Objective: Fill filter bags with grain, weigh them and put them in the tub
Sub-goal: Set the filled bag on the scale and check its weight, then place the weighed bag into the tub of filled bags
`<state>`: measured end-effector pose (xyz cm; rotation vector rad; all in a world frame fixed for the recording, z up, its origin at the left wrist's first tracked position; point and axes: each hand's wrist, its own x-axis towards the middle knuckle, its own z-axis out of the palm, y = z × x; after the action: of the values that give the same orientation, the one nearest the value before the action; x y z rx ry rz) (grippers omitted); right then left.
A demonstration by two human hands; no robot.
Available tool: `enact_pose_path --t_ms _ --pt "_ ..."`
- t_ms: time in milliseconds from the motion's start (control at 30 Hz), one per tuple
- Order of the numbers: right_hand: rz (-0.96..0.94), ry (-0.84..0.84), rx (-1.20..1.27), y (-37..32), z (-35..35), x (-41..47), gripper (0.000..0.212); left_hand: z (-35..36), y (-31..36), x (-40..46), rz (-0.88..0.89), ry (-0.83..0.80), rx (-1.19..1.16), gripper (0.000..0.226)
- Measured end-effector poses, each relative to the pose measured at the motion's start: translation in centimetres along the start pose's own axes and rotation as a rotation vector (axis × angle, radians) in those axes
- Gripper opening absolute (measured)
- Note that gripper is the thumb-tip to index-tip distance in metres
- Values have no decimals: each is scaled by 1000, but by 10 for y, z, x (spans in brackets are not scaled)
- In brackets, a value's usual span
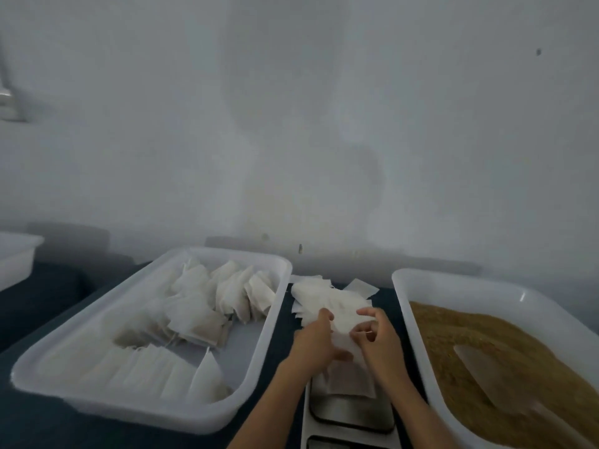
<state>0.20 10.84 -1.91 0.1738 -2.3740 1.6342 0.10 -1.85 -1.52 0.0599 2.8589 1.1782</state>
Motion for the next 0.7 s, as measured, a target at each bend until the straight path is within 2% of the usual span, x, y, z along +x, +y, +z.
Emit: enact_pose_path --t_ms 167,300,433,500,600,700 --pt "-114 -2 69 -40 18 5 25 -30 10 -13 95 229 125 7" --pt "-253 -52 144 -85 42 11 20 -80 6 -25 136 448 241 8" --pt "-290 -88 191 -119 86 13 17 -149 -29 -40 25 592 168 10" --pt "-233 -166 198 -126 114 11 22 -177 -56 -49 -57 603 178 9" --pt "-101 -394 162 -129 160 1 26 -202 -102 -56 -188 563 204 5" --pt "-40 -586 55 -127 204 -8 31 -213 -145 -57 -315 518 260 21"
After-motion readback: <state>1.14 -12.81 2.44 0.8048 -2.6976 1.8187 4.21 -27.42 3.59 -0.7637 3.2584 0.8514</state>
